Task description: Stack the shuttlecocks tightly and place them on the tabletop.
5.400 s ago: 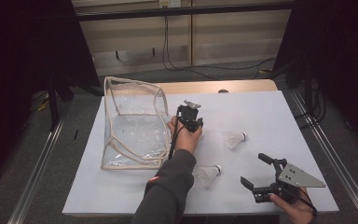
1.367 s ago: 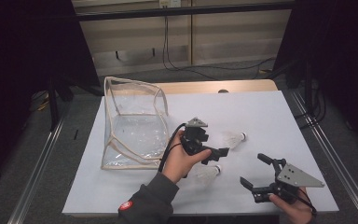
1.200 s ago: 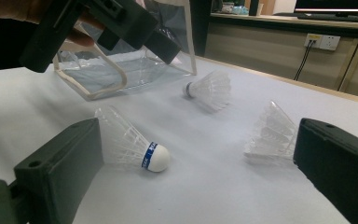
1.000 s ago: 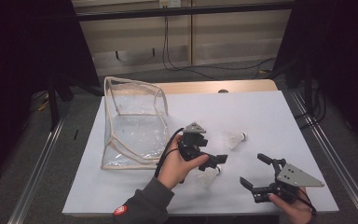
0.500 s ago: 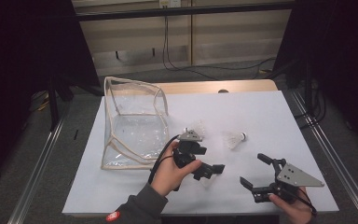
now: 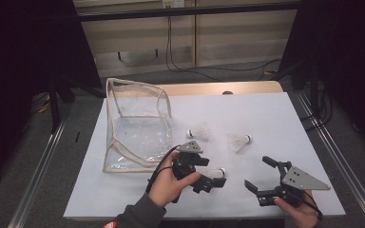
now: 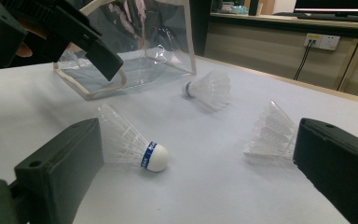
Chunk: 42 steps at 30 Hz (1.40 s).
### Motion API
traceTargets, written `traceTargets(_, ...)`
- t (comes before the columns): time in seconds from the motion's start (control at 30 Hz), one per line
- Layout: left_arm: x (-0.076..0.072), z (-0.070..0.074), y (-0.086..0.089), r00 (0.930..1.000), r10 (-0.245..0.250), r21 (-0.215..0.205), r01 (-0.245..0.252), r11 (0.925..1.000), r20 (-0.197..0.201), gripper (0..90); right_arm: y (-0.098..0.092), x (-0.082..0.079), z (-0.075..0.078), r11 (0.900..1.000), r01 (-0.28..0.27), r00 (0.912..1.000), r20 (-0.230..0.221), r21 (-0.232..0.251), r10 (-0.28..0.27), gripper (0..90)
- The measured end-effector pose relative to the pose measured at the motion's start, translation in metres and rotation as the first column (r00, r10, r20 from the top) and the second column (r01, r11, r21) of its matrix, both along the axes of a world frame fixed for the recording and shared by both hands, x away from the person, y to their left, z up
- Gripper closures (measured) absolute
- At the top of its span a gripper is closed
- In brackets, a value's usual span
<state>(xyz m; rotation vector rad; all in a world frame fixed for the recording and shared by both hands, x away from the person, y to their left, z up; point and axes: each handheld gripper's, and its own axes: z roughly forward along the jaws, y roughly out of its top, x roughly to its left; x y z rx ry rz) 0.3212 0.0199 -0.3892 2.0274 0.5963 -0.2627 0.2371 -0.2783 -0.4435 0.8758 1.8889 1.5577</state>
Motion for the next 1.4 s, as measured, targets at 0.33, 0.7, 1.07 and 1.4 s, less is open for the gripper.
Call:
traceTargets(0.33,-0.008,-0.006,0.008,1.0000,-0.007,0.005,0.007,1.0000,0.002,4.2,0.000,0.000,0.000,1.000,0.001,1.0000,0.002,0.000,-0.001,0.9)
traceTargets(0.7,-0.015,-0.014,0.022,0.9999,-0.012,0.013,0.012,0.9998,0.010,4.1,0.000,0.000,0.000,1.000,0.001,1.0000,-0.001,-0.007,-0.001,1.0)
traceTargets(1.07,-0.018,-0.022,0.037,0.9998,0.010,0.038,-0.010,0.9992,0.016,4.1,0.001,0.000,0.000,1.000,0.001,1.0000,0.000,-0.008,-0.001,1.0)
traceTargets(1.4,-0.020,-0.027,0.050,0.9996,-0.007,0.044,0.006,0.9990,0.027,4.1,0.002,0.000,-0.001,1.000,0.000,1.0000,-0.002,-0.006,0.000,1.0)
